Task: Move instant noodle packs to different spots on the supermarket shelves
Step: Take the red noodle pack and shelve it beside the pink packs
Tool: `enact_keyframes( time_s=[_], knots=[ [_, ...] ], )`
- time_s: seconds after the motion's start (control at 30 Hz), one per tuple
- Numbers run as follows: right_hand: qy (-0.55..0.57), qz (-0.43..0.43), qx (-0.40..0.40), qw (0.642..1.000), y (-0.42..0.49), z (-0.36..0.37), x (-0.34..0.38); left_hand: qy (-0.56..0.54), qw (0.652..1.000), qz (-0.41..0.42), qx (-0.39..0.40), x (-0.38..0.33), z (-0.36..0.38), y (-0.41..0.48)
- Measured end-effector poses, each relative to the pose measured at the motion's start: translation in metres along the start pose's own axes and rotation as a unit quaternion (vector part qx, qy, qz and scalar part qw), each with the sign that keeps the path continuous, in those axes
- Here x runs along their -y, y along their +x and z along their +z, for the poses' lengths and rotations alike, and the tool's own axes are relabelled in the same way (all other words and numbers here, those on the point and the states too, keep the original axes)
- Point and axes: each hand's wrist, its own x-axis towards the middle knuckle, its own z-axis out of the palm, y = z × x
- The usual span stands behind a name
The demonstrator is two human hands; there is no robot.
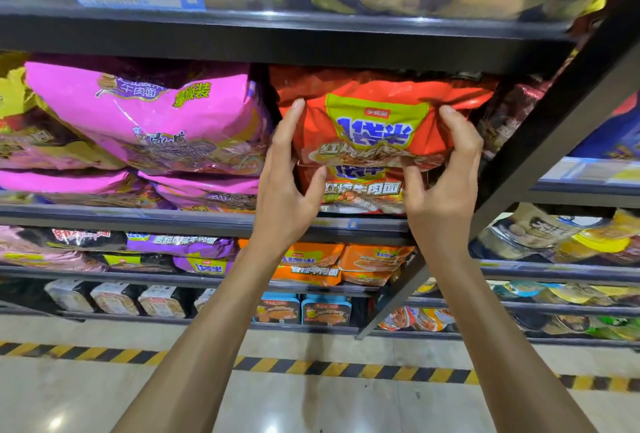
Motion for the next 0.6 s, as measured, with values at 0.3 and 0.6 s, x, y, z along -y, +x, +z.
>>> enact_keyframes(
  time_s=[0.3,0.6],
  knots=[
    [-0.018,0.031,0.024,0.999,-0.015,-0.002,0.005,0.009,1.000,-0.027,0.011,-0.014,-0.008,-0.014],
    [-0.059,-0.021,0.008,0.998,-0.031,-0.010,0.001,0.046,0.999,-0.003,-0.008,-0.018,-0.014,-0.031]
  ],
)
